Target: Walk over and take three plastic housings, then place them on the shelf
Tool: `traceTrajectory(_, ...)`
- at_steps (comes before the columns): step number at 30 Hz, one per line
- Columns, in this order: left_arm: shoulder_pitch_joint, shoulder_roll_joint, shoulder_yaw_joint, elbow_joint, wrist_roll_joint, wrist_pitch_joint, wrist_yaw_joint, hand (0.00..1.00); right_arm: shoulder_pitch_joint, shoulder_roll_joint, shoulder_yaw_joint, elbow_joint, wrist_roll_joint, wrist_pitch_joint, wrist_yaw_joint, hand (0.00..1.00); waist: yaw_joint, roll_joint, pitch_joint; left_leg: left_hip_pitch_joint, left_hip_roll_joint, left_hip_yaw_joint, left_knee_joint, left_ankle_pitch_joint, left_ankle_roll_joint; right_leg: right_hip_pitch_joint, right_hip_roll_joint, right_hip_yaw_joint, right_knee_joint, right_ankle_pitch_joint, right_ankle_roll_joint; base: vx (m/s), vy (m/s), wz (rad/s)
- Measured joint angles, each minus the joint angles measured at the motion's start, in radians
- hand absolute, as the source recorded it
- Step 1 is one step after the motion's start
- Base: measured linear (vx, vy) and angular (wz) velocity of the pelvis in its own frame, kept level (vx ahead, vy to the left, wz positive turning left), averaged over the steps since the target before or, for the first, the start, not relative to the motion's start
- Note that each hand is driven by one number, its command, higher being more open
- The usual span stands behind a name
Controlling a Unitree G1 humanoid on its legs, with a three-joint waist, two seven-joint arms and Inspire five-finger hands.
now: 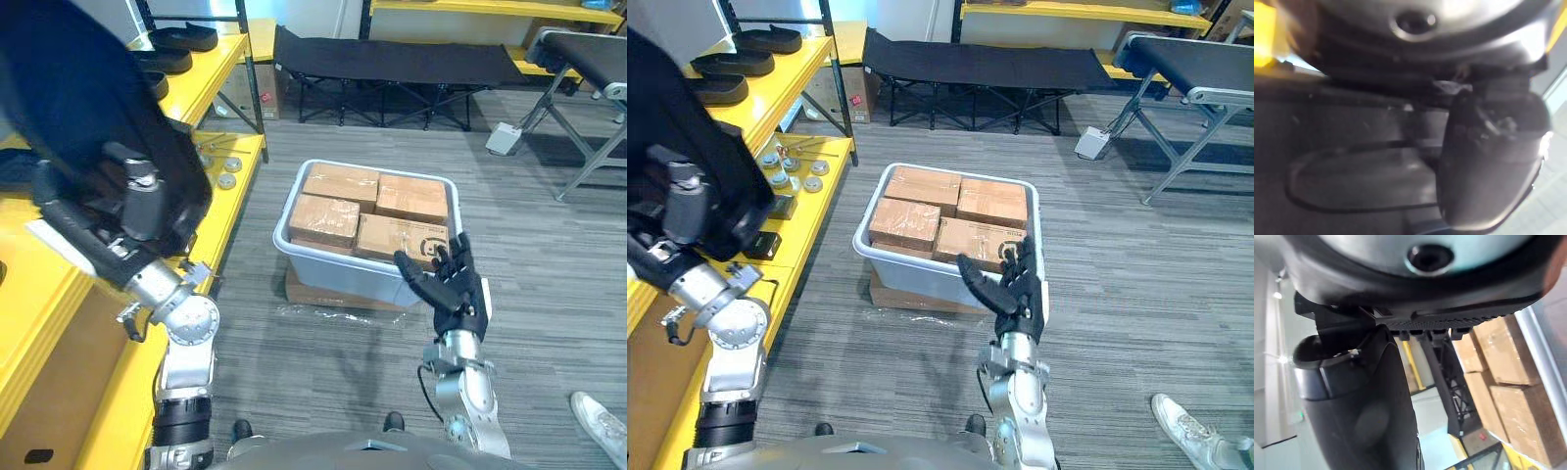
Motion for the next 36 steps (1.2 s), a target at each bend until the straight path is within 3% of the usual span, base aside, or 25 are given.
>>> traceTrajectory(3,0.045,-0.007,-0.042,0.02,-0.115,0.0,-0.112,0.0,0.005,-0.001,-0.025,0.009,-0.002,-0.001,0.051,1.0,-0.011,0.009,-0.004,-0.003,0.0,0.003,0.0,0.002,0.003,-0.004,0.0,0.001,0.0,0.0,0.002,0.0,0.0,0.0)
traceTrajectory(7,0.127,-0.034,-0.033,0.016,-0.228,0.0,-0.239,0.0,-0.038,-0.001,-0.025,0.021,-0.002,-0.001,0.078,1.0,0.003,0.01,-0.004,-0.032,0.0,-0.027,0.04,-0.01,0.01,0.007,-0.003,-0.018,0.005,0.004,0.005,0.04,0.004,0.14)
traceTrajectory(12,0.235,-0.025,-0.038,-0.083,-0.214,0.018,-0.408,0.0,-0.153,-0.045,0.081,0.073,-0.026,0.026,0.098,1.0,0.069,0.02,0.001,-0.068,-0.013,-0.148,0.071,-0.025,0.014,0.087,-0.009,-0.151,0.005,-0.019,0.016,0.0,0.009,0.66)
traceTrajectory(15,0.291,0.01,-0.006,-0.214,-0.222,0.016,-0.48,0.0,-0.226,-0.09,0.131,0.098,-0.087,0.037,0.124,1.0,0.129,0.032,0.011,-0.09,-0.042,-0.234,0.074,-0.022,0.014,0.134,-0.022,-0.237,0.005,-0.041,0.023,-0.02,0.02,0.88)
traceTrajectory(18,0.342,0.011,0.053,-0.31,-0.328,-0.032,-0.567,0.0,-0.277,-0.099,0.156,0.099,-0.091,0.039,0.129,1.0,0.185,0.04,0.013,-0.116,-0.067,-0.299,0.061,-0.002,0.018,0.156,-0.031,-0.304,0.01,-0.051,0.036,0.02,0.006,0.67)
traceTrajectory(21,0.367,-0.002,0.097,-0.356,-0.465,-0.077,-0.659,0.0,-0.324,-0.085,0.165,0.1,-0.091,0.042,0.128,1.0,0.219,0.022,0.024,-0.12,-0.076,-0.333,0.058,0.009,0.02,0.178,-0.033,-0.341,0.021,-0.059,0.042,0.04,-0.013,0.38)
traceTrajectory(26,0.432,-0.026,0.109,-0.362,-0.539,-0.077,-0.763,0.0,-0.372,-0.051,0.217,0.099,-0.089,0.051,0.137,1.0,0.224,0.0,0.04,-0.114,-0.078,-0.346,0.063,0.006,0.019,0.178,-0.044,-0.35,0.068,-0.092,0.041,0.02,-0.011,0.08)
traceTrajectory(29,0.441,-0.032,0.099,-0.362,-0.544,-0.064,-0.811,0.0,-0.372,-0.05,0.235,0.099,-0.089,0.077,0.156,1.0,0.226,0.006,0.058,-0.118,-0.081,-0.351,0.064,0.005,0.025,0.191,-0.044,-0.367,0.068,-0.101,0.036,-0.03,-0.014,0.18)
traceTrajectory(32,0.435,-0.03,0.071,-0.362,-0.549,-0.064,-0.869,0.0,-0.351,-0.051,0.223,0.094,-0.089,0.089,0.161,1.0,0.214,0.014,0.066,-0.157,-0.091,-0.355,0.062,0.028,0.052,0.195,-0.051,-0.42,0.091,-0.123,0.043,-0.03,-0.005,0.51)
traceTrajectory(34,0.425,-0.025,0.03,-0.362,-0.575,-0.064,-0.926,0.0,-0.336,-0.053,0.205,0.087,-0.093,0.089,0.161,1.0,0.214,0.013,0.09,-0.172,-0.108,-0.381,0.055,0.051,0.052,0.187,-0.078,-0.447,0.162,-0.157,0.051,-0.01,0.015,0.52)
traceTrajectory(36,0.424,-0.016,0.008,-0.361,-0.574,-0.064,-0.934,0.0,-0.333,-0.055,0.191,0.085,-0.117,0.089,0.162,1.0,0.213,0.005,0.097,-0.17,-0.128,-0.384,0.042,0.061,0.061,0.168,-0.119,-0.437,0.237,-0.184,0.037,-0.01,0.045,0.41)
